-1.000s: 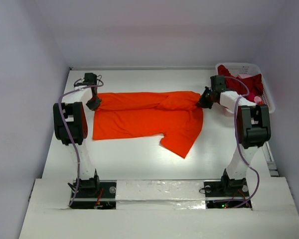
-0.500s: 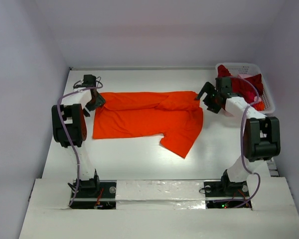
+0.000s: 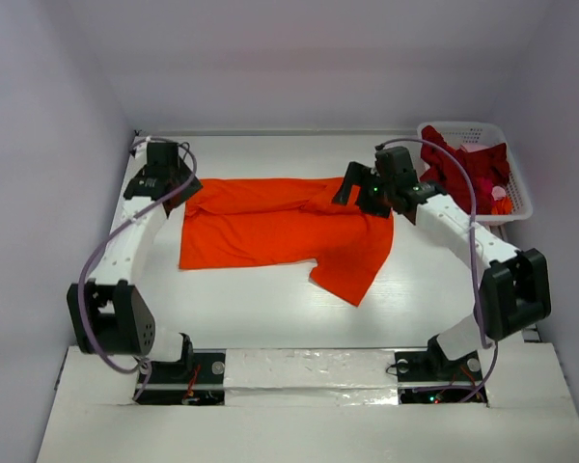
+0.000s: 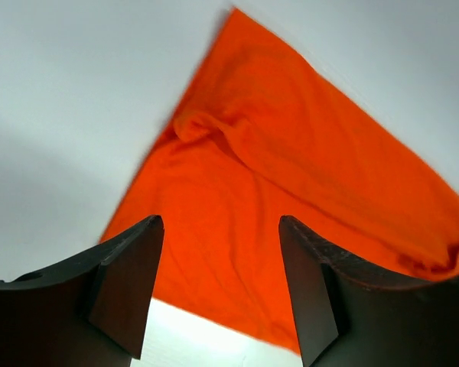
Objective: Fold and stack the t-shirts
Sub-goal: Fold the tshirt
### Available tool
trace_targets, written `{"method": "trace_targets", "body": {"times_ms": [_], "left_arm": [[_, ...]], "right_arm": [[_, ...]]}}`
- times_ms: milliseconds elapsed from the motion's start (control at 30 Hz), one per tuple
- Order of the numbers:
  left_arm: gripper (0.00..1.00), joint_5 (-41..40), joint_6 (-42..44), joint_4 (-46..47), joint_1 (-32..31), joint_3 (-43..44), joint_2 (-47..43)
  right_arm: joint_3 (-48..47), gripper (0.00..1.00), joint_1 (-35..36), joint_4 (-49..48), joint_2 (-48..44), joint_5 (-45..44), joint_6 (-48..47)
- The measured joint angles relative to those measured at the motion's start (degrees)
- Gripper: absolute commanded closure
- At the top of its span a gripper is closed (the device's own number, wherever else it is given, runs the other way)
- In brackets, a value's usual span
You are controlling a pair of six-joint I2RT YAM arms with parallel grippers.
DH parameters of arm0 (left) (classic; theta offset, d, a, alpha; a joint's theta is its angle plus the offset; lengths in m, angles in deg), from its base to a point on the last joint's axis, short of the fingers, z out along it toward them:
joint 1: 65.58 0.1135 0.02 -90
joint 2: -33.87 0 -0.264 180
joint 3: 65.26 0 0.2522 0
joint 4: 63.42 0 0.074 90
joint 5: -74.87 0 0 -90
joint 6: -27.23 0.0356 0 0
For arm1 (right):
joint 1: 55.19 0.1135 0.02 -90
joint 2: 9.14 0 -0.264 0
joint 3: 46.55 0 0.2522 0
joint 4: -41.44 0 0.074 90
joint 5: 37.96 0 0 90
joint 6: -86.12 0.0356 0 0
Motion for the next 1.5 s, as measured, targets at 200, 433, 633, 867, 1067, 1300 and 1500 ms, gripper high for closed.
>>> {"method": "trace_targets", "body": {"times_ms": [200,433,633,867,1067,1300,1500], "left_arm": [[0.45,1.97,0.59,-0.09,-4.07,-10.91,-7.37],[0.49,2.23,-1.01,-3.63,-5.22,-18.21,-8.63],[0.48,-0.46,-1.05,-5.68,-5.53,-15.8,-0.07],[0.48,-0.94,-1.03,-6.49,-5.53,-15.63,2.84],[0.47,-1.36,-0.52,-6.8,-5.53,-15.63,2.82],[0.45,-2.89,0.02,-8.04,-5.53,-15.85,2.36],[0.45,-2.99,0.11,-9.38,-5.53,-15.85,2.29]], "right_arm": [[5.38,0.0,1.31,3.48,-7.45,2.01,-0.83],[14.27,0.03,0.98,4.94,-13.55,3.02,-1.01],[19.56,0.03,2.34,5.11,-13.25,5.46,0.74],[22.8,0.04,2.91,4.55,-13.27,7.58,1.66],[26.23,0.03,3.63,4.11,-13.42,8.46,2.21],[28.28,0.03,5.25,3.78,-14.21,8.83,2.25],[30.45,0.03,7.87,3.32,-16.33,8.81,2.67]]}}
